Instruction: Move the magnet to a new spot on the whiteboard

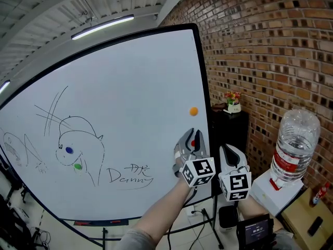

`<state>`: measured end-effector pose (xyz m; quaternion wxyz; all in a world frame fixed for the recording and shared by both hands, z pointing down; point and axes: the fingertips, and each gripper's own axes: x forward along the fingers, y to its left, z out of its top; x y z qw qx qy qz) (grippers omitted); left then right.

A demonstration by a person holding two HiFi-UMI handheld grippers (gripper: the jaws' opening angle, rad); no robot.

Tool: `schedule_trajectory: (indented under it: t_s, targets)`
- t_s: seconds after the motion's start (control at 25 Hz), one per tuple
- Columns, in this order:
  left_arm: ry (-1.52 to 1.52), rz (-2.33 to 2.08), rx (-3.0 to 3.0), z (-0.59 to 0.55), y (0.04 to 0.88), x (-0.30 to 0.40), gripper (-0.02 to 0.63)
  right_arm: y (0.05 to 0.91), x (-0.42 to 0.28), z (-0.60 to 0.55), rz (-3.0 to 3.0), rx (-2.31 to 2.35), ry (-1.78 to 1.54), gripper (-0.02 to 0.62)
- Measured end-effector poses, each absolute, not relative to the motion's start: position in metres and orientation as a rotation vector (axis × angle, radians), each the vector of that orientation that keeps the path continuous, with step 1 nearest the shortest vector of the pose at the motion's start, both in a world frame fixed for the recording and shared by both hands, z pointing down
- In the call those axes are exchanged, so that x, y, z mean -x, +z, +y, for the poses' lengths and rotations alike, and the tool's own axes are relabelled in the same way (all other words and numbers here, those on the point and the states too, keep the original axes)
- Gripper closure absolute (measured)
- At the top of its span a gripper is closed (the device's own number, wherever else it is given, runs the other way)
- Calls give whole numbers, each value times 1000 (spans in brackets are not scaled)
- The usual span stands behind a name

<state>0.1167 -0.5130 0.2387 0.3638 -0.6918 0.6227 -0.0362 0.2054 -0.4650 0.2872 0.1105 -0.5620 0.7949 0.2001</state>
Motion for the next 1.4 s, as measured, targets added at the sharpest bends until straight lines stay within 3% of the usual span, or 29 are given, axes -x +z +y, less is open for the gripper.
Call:
schedule_trajectory:
  t_s: [0.08,0.36,0.44,0.56,1.04,1.4]
  targets:
    - [-68,1590,1726,-514,233,-111,561,296,-207,-472,2344,1659,549,569]
    - [15,1571,1765,-495,234,-97,558,311,-200,-472,2379,1655,495,569]
    - [4,1573,1771,-491,238,-91,602,309,-191,-471,2388,1640,495,569]
    - [-1,1577,1793,-482,240,-76,606,307,-171,-464,2404,1609,510,569]
    - [-26,1652,1782,-437,244,22,606,289,-67,-421,2474,1464,570,571]
    - [-58,1780,1709,-390,253,149,606,287,53,-383,2541,1305,578,571]
